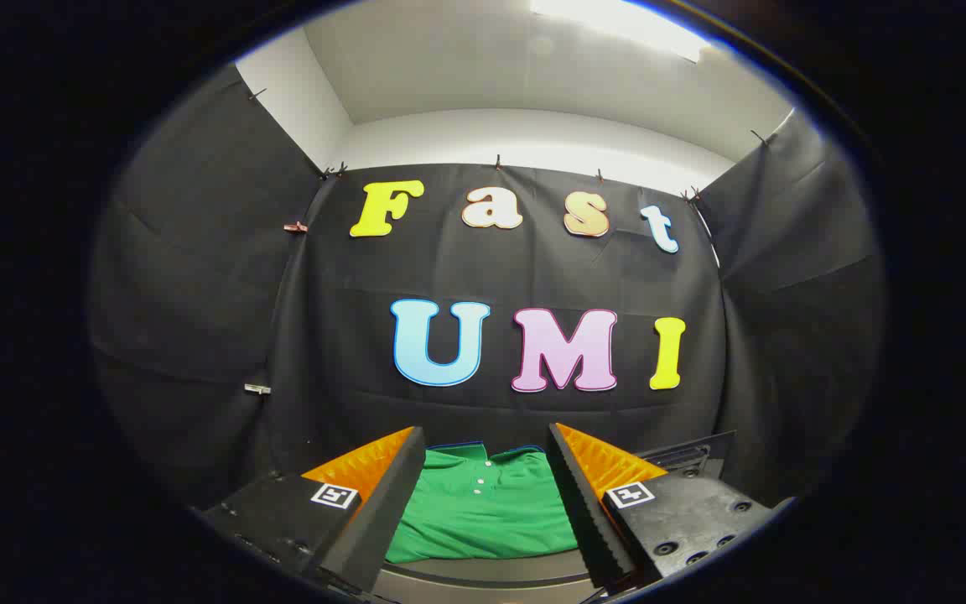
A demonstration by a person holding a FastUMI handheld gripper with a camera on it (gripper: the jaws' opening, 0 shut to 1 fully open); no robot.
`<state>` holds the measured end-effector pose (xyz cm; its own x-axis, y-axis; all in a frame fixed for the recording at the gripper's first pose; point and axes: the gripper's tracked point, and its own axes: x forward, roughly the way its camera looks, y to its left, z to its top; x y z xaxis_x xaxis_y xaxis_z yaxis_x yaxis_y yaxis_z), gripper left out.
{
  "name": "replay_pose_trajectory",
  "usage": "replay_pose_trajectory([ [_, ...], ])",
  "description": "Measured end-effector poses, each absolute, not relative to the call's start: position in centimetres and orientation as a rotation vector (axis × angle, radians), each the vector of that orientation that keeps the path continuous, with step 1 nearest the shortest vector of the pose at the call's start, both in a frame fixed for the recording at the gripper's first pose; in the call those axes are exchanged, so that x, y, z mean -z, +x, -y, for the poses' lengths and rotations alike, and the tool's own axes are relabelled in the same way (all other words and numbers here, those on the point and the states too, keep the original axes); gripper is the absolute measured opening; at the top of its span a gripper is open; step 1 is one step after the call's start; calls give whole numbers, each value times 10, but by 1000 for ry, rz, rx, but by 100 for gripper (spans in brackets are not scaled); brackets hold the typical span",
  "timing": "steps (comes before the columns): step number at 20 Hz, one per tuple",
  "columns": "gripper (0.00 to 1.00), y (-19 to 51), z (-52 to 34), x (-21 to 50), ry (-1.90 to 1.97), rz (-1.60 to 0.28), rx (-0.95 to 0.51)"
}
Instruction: Put the clothes into the washing machine and then close the washing machine lid.
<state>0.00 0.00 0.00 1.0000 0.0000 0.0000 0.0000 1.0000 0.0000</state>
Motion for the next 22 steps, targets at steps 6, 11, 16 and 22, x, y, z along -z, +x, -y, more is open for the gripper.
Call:
replay_pose_trajectory([
  [6,92,1,3,6,-8,-19,-2],
  [11,92,5,3,3,5,-15,0],
  [16,92,5,-2,3,0,-15,-9],
  [22,92,15,-1,6,-2,-60,-14],
])
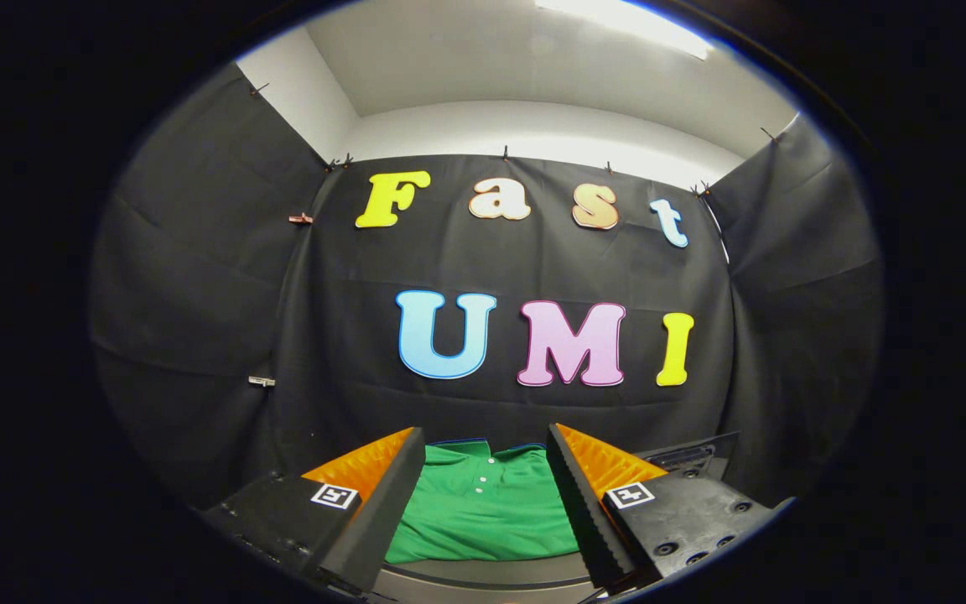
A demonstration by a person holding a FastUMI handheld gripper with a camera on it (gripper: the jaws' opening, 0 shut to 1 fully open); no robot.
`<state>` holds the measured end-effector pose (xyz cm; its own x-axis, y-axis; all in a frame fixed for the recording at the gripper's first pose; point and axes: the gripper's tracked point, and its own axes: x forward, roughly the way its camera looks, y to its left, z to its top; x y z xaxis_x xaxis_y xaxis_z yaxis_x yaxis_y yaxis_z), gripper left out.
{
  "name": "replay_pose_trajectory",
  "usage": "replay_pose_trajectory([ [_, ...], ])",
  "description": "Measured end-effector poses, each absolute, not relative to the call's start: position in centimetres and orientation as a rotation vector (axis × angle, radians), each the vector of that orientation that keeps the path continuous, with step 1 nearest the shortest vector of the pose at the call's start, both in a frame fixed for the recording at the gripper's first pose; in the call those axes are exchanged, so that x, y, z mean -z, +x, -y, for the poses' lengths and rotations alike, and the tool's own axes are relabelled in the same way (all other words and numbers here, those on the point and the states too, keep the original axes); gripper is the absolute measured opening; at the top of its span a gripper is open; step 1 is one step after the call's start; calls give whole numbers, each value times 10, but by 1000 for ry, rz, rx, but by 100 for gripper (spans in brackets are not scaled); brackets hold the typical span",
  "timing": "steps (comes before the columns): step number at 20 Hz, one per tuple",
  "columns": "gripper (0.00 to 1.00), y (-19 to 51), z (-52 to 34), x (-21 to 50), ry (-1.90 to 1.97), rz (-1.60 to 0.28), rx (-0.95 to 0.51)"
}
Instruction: Put the clothes into the washing machine and then close the washing machine lid.
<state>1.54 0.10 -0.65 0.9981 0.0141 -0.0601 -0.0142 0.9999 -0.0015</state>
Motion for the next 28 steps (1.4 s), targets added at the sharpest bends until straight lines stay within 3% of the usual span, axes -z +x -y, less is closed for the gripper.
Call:
replay_pose_trajectory([
  [12,88,64,2,13,73,-223,16],
  [21,90,73,-23,90,44,-570,-120],
  [28,90,98,-13,172,-21,-770,-129],
])
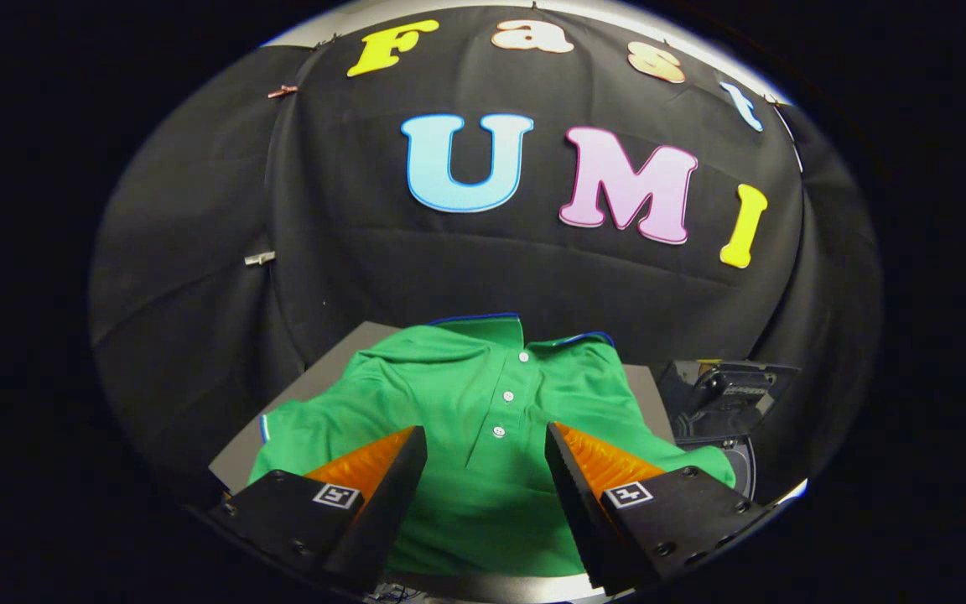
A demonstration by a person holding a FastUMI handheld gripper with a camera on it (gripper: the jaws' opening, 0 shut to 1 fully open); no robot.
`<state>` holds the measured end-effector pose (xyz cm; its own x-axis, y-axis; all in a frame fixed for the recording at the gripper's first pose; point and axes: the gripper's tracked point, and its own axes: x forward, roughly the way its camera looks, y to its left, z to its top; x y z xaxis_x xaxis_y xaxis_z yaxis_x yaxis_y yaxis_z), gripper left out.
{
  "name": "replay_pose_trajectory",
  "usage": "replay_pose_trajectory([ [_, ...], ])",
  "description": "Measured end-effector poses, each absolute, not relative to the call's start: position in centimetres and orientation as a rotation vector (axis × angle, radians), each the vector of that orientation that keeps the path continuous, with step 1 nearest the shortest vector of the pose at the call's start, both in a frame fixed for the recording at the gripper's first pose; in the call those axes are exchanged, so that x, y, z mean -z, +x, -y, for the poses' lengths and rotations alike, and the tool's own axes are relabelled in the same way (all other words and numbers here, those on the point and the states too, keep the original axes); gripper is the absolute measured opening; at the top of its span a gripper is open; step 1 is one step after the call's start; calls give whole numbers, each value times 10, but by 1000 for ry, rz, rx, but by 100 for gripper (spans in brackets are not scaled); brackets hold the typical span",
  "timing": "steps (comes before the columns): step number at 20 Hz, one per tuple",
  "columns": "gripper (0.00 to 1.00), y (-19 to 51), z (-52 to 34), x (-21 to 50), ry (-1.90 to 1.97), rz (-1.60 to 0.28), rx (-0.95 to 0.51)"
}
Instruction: Put the clothes into the washing machine and then close the washing machine lid.
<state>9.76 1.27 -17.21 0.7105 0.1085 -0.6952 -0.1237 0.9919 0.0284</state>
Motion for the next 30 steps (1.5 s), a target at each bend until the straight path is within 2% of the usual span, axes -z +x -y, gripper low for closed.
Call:
replay_pose_trajectory([
  [2,83,84,-13,202,39,-897,-145],
  [3,82,92,-13,196,78,-840,-144],
  [7,80,88,-11,196,63,-820,-174],
  [10,80,89,-8,194,82,-818,-117],
  [13,35,94,-7,196,99,-855,-99],
  [16,35,91,-3,188,60,-884,-146],
  [17,11,93,-3,194,48,-884,-149],
  [30,12,84,0,190,-24,-895,-45],
])
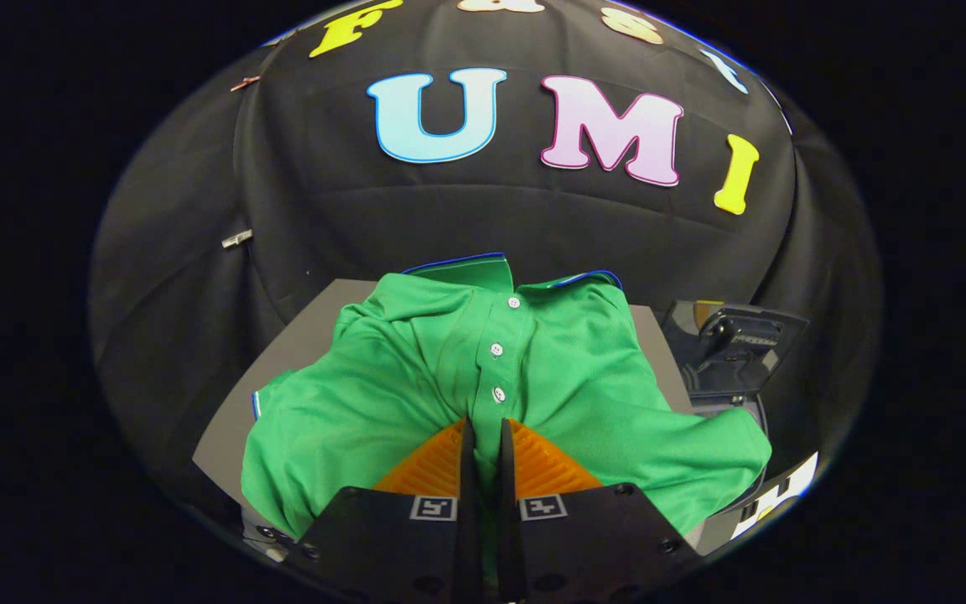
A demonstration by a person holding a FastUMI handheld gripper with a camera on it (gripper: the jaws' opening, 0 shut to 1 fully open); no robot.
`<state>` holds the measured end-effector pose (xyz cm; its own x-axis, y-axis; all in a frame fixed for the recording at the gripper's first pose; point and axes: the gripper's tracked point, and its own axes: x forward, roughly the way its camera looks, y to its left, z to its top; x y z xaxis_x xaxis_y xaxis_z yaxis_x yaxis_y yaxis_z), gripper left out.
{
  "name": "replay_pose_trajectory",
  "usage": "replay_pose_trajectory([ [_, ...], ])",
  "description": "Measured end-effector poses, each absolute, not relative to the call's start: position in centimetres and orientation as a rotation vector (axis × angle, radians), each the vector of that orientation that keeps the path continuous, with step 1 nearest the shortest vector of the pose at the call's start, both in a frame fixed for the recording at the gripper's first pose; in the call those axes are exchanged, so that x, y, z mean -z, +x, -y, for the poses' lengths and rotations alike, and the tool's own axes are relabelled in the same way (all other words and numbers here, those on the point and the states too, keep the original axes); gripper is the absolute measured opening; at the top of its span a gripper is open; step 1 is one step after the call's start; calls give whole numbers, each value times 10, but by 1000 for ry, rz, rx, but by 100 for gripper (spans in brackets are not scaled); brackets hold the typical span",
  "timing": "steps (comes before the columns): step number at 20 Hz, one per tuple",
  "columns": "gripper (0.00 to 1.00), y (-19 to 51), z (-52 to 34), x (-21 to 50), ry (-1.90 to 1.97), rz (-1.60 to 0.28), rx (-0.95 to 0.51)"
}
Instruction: Put the clothes into the washing machine and then close the washing machine lid.
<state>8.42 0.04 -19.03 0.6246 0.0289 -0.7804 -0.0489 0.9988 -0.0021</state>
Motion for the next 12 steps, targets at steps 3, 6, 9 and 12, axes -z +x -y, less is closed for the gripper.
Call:
replay_pose_trajectory([
  [3,12,87,-3,184,-59,-899,-61],
  [6,12,91,2,160,-30,-856,-60],
  [9,12,88,5,146,6,-848,-87],
  [12,12,83,21,140,43,-856,-92],
])
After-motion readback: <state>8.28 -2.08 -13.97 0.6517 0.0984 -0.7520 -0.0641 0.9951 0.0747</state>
